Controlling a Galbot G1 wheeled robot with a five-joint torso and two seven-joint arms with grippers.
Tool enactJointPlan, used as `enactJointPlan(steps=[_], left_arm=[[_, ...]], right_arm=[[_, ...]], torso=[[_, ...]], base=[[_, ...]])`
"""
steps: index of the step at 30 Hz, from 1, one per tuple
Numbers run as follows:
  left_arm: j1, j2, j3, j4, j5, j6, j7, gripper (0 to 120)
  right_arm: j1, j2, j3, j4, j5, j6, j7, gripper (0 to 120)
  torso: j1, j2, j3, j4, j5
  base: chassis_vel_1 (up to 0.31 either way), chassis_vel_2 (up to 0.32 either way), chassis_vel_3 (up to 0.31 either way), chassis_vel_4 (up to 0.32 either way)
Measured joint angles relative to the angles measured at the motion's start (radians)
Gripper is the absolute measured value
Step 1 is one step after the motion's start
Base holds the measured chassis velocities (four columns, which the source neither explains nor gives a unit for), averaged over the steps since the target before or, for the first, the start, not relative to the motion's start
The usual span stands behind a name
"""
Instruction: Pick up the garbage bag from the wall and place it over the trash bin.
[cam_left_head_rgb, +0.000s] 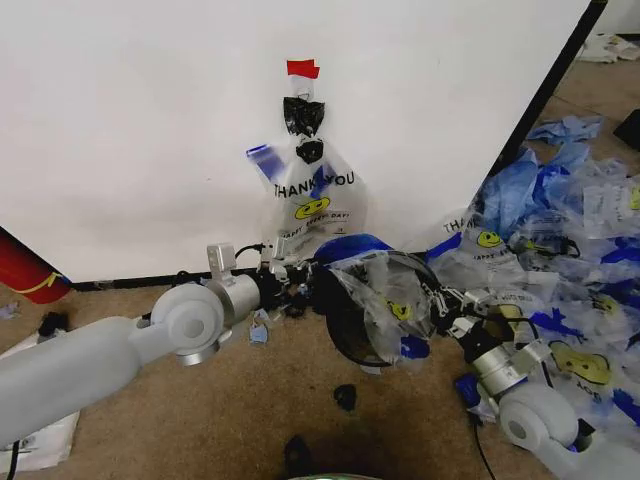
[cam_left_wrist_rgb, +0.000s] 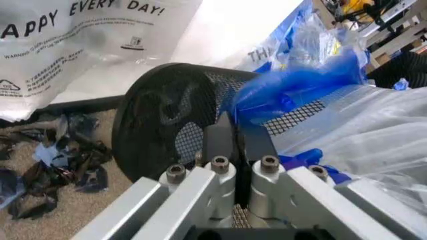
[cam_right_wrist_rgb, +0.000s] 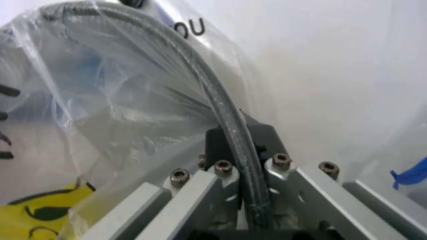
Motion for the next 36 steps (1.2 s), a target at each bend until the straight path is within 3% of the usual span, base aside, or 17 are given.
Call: enactJointPlan(steps=[17,29,33,36], left_arm=[[0.079,0.002,-0.044,0.046,0.041,-0.02,0.052,0],[0.128,0.008,-0.114,0.037,0.022,-0.005,0.014,41],[0.199,0.013,-0.176,0.022,0.037,-0.03,-0.009,54],[0.291,0.043,-0.283,-0.02,0.042,-0.044,-0.025,68]], right_arm=[[0.022,-0.002,0.014,0.012,0.111,-0.028,0.002,0],[0.027,0.001,0.014,-0.007,0.062,-0.025,0.017,0],[0.03,0.011,0.006,-0.016,0.032,-0.023,0.031,0],[0.034,0.018,-0.004,-0.023,0.008,-0.023,0.052,0]], torso=[[0.0,0.0,0.0,0.0001,-0.0004],[0.0,0.0,0.0,-0.0002,-0.0003],[0.0,0.0,0.0,-0.0001,-0.0008],[0.0,0.0,0.0,0.0,-0.0004]], base=[[0.0,0.0,0.0,0.0],[0.0,0.0,0.0,0.0],[0.0,0.0,0.0,0.0],[0.0,0.0,0.0,0.0]])
